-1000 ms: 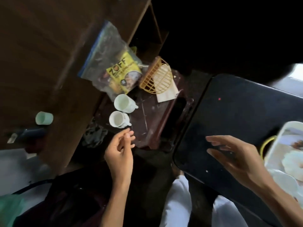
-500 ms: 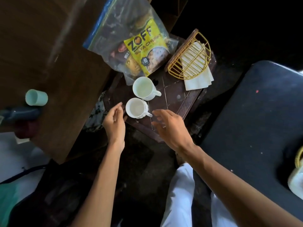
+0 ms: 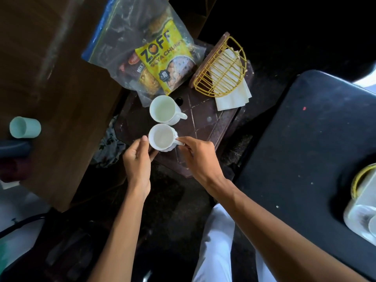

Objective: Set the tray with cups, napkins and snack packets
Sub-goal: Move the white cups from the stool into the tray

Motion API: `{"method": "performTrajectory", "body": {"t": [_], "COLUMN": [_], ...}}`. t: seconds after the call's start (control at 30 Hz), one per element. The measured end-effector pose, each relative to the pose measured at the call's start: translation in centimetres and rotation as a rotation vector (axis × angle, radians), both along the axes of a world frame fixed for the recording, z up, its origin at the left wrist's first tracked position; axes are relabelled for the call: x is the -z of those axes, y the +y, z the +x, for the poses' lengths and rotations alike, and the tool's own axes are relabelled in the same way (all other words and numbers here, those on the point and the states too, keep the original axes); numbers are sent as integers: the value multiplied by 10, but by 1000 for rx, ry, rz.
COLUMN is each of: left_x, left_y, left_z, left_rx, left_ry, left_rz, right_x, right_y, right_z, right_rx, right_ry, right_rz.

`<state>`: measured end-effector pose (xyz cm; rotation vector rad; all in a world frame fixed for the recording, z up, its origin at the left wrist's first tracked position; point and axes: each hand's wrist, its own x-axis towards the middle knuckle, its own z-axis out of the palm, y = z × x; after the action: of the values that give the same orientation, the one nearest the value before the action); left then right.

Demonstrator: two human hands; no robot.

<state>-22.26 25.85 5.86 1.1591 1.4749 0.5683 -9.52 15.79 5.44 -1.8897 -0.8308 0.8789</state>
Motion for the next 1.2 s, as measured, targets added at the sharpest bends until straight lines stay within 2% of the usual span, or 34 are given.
{"method": "performTrajectory", "body": {"t": [0.27, 0.5, 0.7, 0.87, 1.0, 1.2], "left_x": [-27, -35, -30, -16, -3, 11], "left_y": [-84, -199, -295, -352, -379, -395], "left_z": [45, 129, 205, 250, 268, 274], "left_rx": [126, 319, 508, 678, 812, 840], "left_ry": [-91, -182, -193, -151, -26, 110], "left_rz": [-24, -133, -130, -149, -82, -48], "right_x": [-24, -43, -57, -48, -30, 0], "right_y": [-99, -233, -346, -418, -452, -469], "right_z": [42, 102, 166, 212, 229, 231], "right_rx": [137, 295, 403, 402, 380, 299], "right_ry": [-50, -233, -316, -403, -361, -306], "right_rz": [102, -50, -140, -205, -252, -241]}}
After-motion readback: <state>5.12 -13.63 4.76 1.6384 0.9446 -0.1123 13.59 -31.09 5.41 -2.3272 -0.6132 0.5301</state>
